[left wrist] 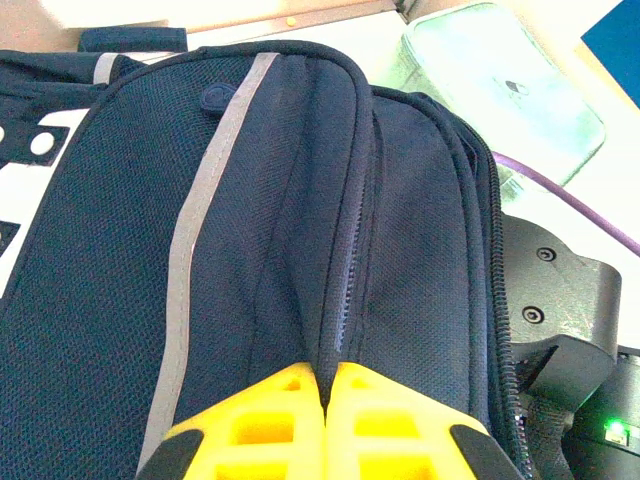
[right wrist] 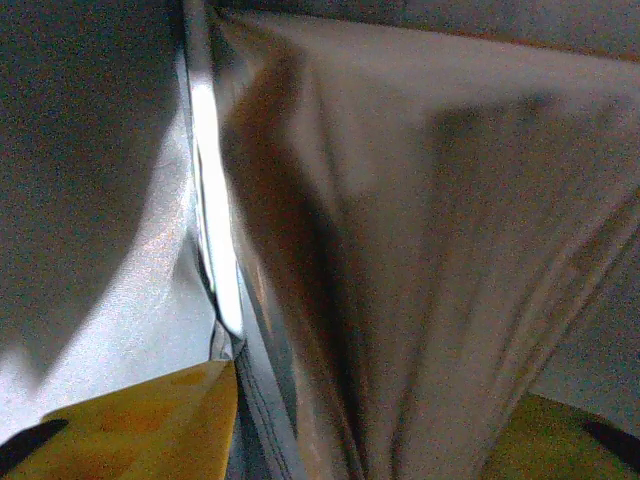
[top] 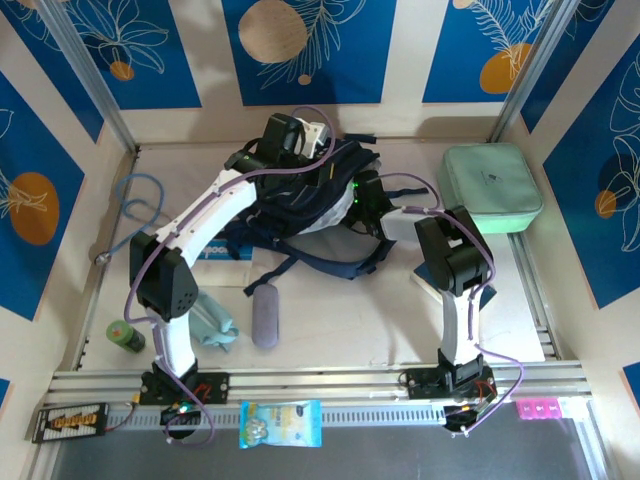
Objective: Pack the student bag
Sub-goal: Place the book in the student bag, then close the student bag at the center of the table.
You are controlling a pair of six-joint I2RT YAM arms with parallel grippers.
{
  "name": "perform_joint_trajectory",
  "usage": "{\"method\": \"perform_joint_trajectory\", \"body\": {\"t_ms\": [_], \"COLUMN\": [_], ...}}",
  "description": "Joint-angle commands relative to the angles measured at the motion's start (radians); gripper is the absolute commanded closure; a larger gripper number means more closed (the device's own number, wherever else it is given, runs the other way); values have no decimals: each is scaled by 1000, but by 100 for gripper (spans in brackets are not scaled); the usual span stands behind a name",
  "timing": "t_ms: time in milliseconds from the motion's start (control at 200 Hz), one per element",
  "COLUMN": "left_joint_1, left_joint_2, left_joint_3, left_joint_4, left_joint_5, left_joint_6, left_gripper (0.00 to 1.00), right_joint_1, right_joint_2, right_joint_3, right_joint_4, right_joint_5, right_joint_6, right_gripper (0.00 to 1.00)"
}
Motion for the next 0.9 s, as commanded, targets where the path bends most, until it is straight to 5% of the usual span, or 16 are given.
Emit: {"method": "perform_joint_trajectory", "body": {"t_ms": [0,180,440,695,835,895], "left_joint_1": [9,15,18,19,18,17], "left_joint_2": [-10,0,0,-18,-1,3], "left_joint_3": [59,52,-5,-251,-332,-340], "left_joint_4": [77,86,119,152,132,116], "left_joint_5": [45,46,46,-20,-22,-4], "left_joint_6": [-8,4,25,132,160,162], "left_gripper": [100,100,100,100,100,91], "right_joint_1": [-18,-68,-147,-179,-270,-314], "right_joint_2": [-113,-325,-585,-898,-977,-993], "right_joint_3": [-33,-128,-361,-480,-525,-527], "right_joint_4": [-71,-258,-341,-711,-813,-846], "right_joint_5": [-19,-11,-95,191,201,210], "right_joint_6": [-27,-28,32,-200,-299,-332], "right_gripper": [40,33,36,33,33,32]}}
